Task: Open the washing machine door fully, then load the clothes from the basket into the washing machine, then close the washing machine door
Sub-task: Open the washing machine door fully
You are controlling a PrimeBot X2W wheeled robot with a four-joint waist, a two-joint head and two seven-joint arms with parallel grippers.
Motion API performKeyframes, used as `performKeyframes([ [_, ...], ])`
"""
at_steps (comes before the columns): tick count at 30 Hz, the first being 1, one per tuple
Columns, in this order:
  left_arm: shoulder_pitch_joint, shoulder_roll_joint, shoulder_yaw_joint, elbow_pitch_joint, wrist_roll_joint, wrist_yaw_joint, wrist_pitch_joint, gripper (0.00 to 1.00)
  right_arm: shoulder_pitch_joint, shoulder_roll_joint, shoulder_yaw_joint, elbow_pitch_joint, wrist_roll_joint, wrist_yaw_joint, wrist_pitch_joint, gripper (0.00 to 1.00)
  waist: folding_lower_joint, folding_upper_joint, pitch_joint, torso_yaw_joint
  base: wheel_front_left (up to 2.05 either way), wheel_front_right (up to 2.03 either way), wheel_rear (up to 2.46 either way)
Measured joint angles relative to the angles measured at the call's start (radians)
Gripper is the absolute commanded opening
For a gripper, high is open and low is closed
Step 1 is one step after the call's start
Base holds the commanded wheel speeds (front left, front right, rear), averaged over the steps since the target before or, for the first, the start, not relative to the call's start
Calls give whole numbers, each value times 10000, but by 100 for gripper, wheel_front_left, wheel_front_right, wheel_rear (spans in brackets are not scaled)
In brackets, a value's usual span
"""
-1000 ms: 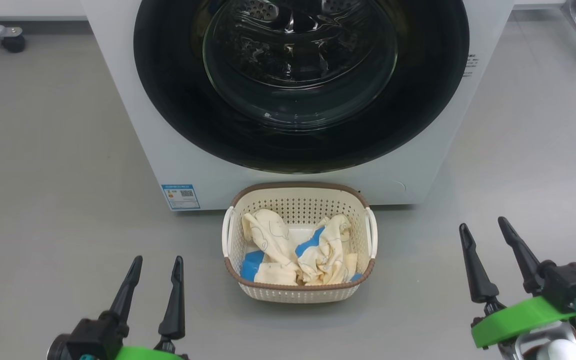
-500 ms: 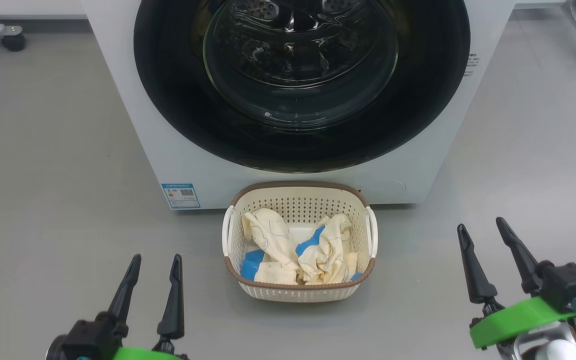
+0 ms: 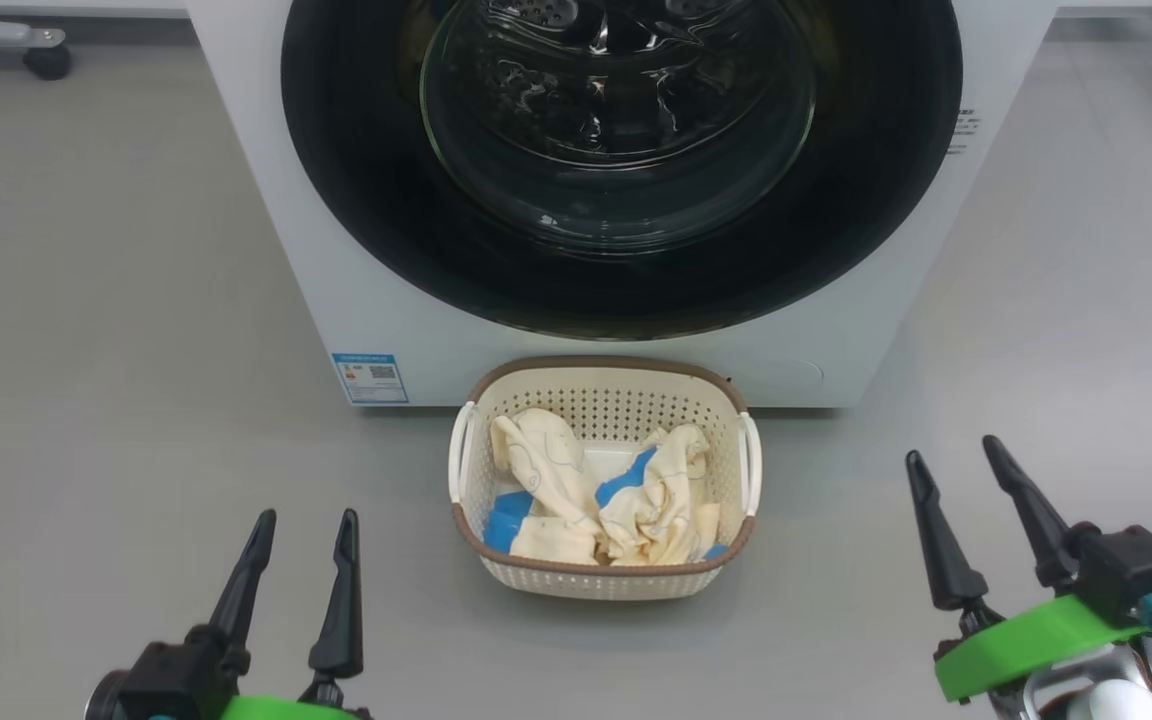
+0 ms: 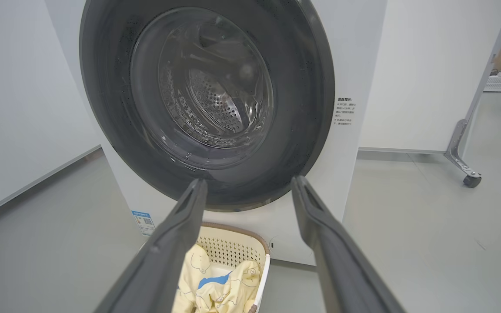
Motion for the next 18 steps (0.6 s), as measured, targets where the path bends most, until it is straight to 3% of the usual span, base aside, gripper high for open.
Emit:
performKeyframes([
  [18, -7, -15, 2, -71, -2, -2, 0, 100, -10, 0, 12, -10, 0, 2, 0, 100, 0, 0, 140, 1, 122, 123, -245],
])
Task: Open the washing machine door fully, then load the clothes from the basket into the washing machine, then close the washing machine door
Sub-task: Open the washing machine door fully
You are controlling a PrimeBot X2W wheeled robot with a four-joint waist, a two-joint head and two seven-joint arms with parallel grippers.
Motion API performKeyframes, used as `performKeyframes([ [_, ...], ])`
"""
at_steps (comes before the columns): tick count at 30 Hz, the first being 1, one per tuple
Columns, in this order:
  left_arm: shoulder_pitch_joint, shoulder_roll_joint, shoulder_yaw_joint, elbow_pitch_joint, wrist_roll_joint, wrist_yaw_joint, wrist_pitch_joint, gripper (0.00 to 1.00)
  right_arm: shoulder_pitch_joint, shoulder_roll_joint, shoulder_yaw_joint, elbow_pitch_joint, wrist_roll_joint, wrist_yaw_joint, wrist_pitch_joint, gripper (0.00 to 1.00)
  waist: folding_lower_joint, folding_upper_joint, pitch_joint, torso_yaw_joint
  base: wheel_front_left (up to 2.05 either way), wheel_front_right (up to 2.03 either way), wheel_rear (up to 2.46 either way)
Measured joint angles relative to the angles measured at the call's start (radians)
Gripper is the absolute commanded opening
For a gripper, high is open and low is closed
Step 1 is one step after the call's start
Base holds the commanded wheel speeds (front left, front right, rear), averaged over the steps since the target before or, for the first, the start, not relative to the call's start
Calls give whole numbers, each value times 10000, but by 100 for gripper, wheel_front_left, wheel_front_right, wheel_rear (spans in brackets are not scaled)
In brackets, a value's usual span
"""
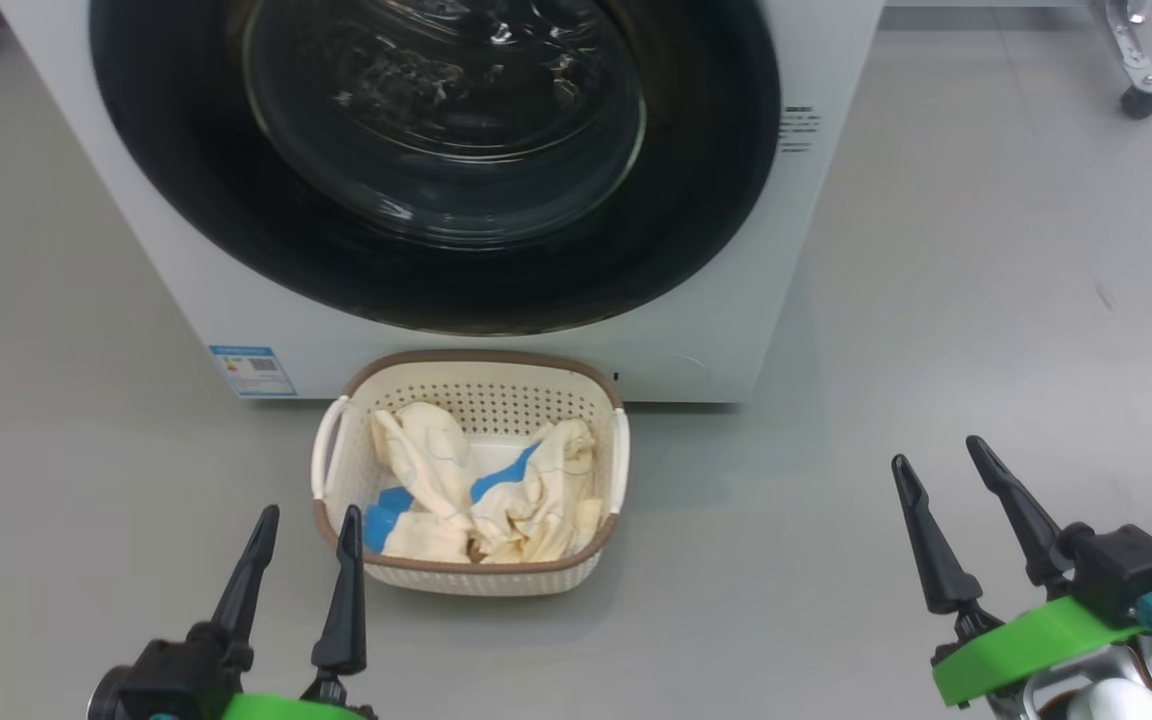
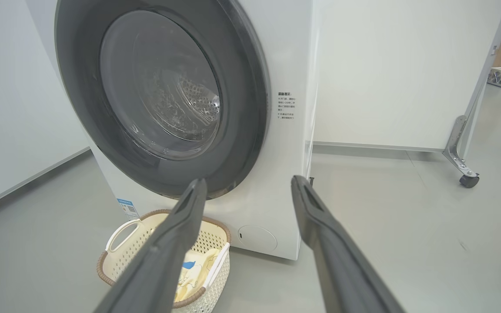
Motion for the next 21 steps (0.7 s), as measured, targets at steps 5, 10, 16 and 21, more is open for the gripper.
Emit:
performKeyframes([
  [5, -14, -98, -46, -35, -128, 0, 0, 100, -1, -50, -42, 12, 2, -2, -2, 100, 0, 0, 21, -18, 90, 90, -180],
  [10, -28, -71, -73, -23, -201, 2, 0, 100, -9, -38, -23, 10, 2, -2, 0, 100, 0, 0, -3, -36, 51, 51, -102],
  [16, -27, -52, -81, -17, -203, 0, 0, 100, -11, 6, -12, 10, 4, 0, 0, 100, 0, 0, -69, -80, 10, 10, -21],
  [21, -16, -44, -58, -19, -203, 0, 0, 100, -11, 86, -33, -6, 63, -2, 0, 100, 0, 0, -91, -201, 0, 0, 0],
])
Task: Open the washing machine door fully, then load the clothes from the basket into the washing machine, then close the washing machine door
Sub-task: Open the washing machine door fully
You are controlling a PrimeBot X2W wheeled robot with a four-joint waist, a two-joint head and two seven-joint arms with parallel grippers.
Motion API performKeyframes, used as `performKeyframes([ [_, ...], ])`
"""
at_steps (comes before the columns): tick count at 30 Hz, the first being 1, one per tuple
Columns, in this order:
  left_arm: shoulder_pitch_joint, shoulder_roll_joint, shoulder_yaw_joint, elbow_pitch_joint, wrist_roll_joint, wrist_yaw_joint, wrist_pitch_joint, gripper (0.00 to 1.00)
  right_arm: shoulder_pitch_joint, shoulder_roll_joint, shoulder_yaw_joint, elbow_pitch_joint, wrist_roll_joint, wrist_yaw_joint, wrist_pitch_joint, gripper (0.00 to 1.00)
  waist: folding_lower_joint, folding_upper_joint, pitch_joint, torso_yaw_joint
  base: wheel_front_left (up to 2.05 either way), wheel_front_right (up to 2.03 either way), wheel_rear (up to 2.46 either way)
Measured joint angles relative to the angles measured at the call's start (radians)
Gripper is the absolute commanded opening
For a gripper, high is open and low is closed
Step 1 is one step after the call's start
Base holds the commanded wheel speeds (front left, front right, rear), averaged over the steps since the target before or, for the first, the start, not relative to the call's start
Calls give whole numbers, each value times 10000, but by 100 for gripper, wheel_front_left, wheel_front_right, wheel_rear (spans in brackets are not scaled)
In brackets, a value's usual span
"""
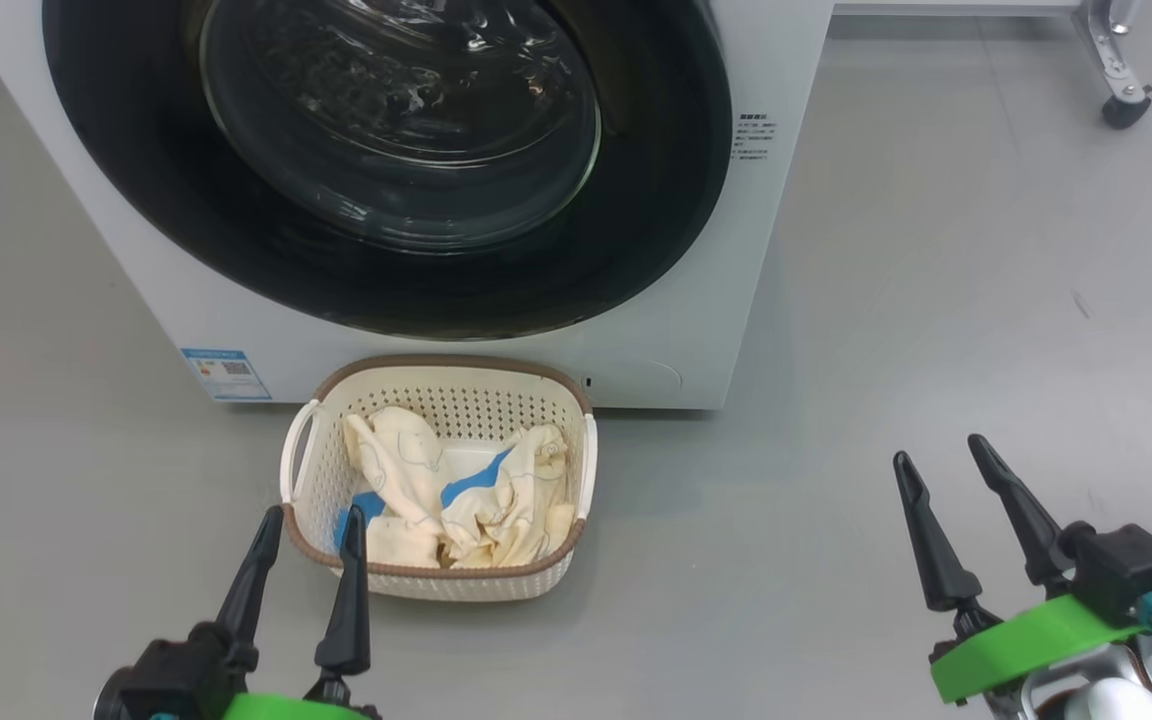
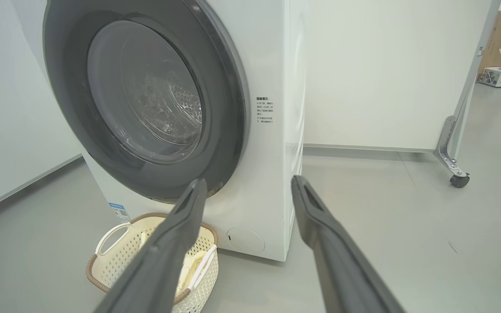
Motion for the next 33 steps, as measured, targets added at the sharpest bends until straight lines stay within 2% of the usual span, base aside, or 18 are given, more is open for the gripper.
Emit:
performKeyframes([
  [6, 51, 10, 81, -71, 2, 0, 0, 100, 0, 61, -263, -94, 196, 0, -2, 100, 0, 0, 60, -210, 0, 0, 0],
  [7, 52, 10, 115, -86, 2, 0, 0, 100, 0, 94, -349, -105, 255, 0, -2, 92, 0, 0, 74, -241, 0, 0, 0],
  [8, 52, 6, 159, -109, 2, 0, 0, 100, 0, 121, -435, -123, 341, 2, -2, 69, 0, 0, 82, -265, 0, 0, 0],
  [9, 54, 4, 213, -121, 8, 0, 0, 100, 0, 138, -523, -140, 410, 2, -2, 39, 0, 0, 86, -285, 0, 0, 0],
  [10, 58, 4, 267, -142, 8, 0, 0, 100, 0, 155, -608, -159, 472, 0, -2, 20, 0, 0, 97, -300, 0, 0, 0],
  [12, 64, 6, 295, -180, 8, 0, 0, 100, 0, 184, -698, -174, 560, 0, -2, 3, 0, 0, 110, -314, 0, 0, 0],
  [13, 68, 2, 301, -205, 12, 0, 0, 100, -1, 228, -788, -178, 690, 2, -2, 0, 0, 0, 125, -326, 0, 0, 0],
  [18, 78, -6, 303, -215, 105, 0, 0, 100, -30, 337, -1183, -165, 1666, 0, -2, 0, 0, 0, 205, -357, 0, 0, 0],
  [23, 84, -4, 295, -238, 107, 0, 0, 100, -342, 364, -1605, 25, 3967, 0, -2, 0, 0, 0, 363, -341, 0, 0, 0],
  [27, 84, -2, 276, -242, 104, 0, 0, 100, -732, 230, -1868, 173, 6491, 0, -2, 0, 0, 0, 549, -326, 0, 0, 0],
  [33, 74, 36, 263, -334, 107, 0, 0, 100, -1371, -562, -1956, 382, 11403, 0, -31, 0, 0, 0, 989, -272, 0, 0, 0],
])
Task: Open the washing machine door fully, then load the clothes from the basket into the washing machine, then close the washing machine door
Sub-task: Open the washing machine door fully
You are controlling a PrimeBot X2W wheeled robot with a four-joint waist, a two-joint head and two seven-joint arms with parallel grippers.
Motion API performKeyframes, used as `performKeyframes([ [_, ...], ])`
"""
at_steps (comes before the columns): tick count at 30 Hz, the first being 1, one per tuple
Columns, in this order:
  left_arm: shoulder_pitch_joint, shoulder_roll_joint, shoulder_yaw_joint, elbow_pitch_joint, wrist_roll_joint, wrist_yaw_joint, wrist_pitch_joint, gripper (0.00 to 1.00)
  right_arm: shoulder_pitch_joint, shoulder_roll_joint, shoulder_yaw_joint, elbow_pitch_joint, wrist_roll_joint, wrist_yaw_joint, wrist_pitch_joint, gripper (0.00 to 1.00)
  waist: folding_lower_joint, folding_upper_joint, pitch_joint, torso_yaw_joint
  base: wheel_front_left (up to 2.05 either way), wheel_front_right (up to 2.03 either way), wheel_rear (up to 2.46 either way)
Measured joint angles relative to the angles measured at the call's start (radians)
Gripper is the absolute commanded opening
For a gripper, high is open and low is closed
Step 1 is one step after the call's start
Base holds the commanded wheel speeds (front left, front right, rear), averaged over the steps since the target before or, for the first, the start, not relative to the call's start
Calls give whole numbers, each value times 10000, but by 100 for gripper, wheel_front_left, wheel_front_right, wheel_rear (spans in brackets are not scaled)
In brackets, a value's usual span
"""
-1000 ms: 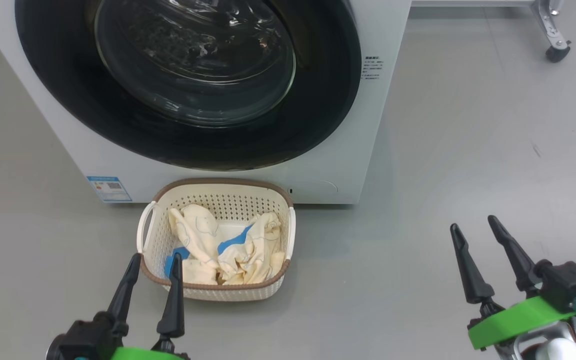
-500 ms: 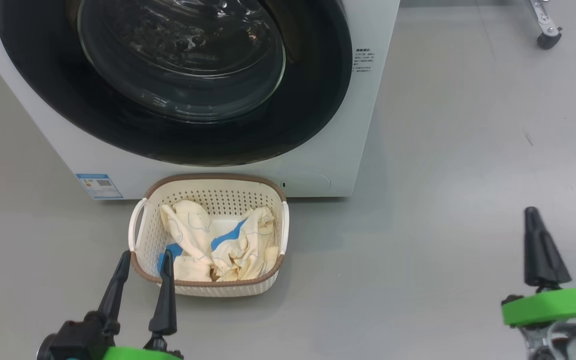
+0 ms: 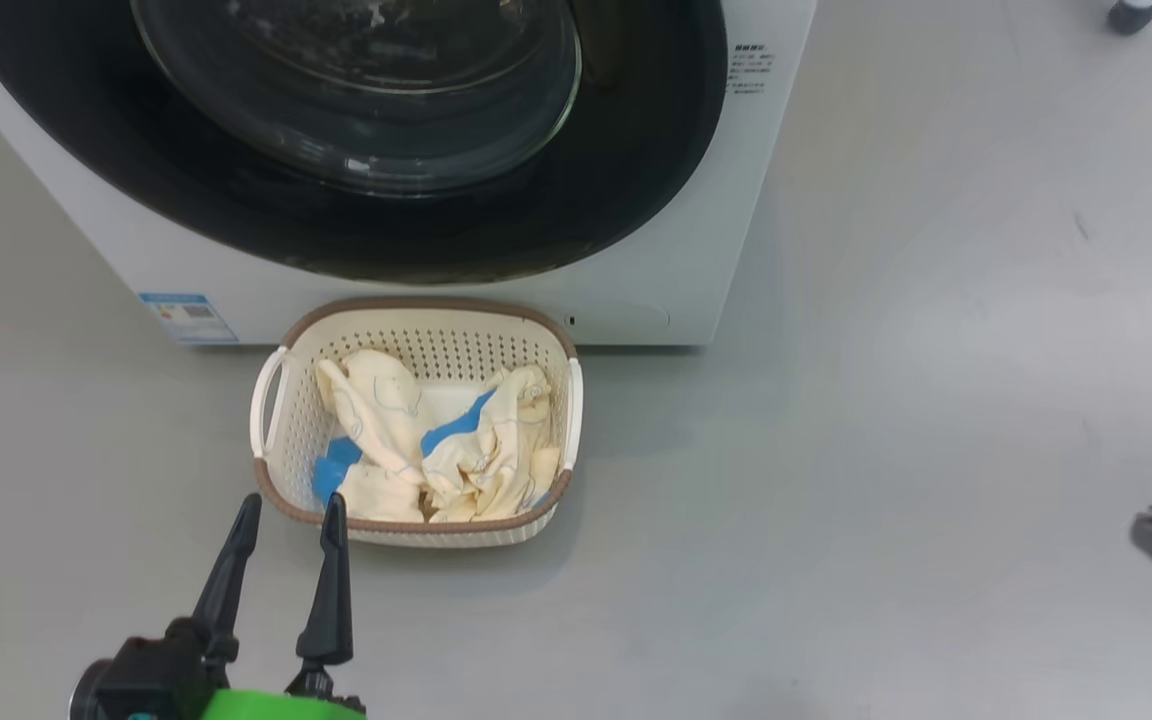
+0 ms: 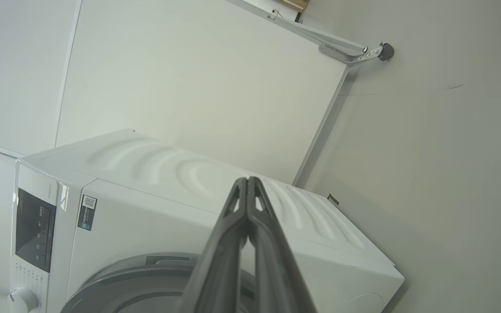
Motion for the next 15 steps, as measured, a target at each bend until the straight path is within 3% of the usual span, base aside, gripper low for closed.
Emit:
performKeyframes([
  [4, -101, 79, -33, -86, 0, 0, 0, 100, -432, -608, -541, 23, 2642, 0, 681, 0, 0, 0, 370, 80, 0, 0, 0],
  [7, -212, 121, -31, -142, 0, 0, 0, 100, -834, -767, -1415, 221, 3837, 0, 1511, 0, 1, 0, 640, 170, 0, 0, 0],
  [14, -459, 207, -173, -213, 0, 0, -2, 100, -2014, -819, -2775, 1229, 4870, -2, 4201, 0, 1, 0, 1211, 469, 0, 0, 0],
  [15, -560, 242, -236, -244, 0, 0, -2, 100, -2423, -918, -2968, 1521, 4945, -2, 4974, 0, 1, 0, 1361, 585, 0, 0, 0],
])
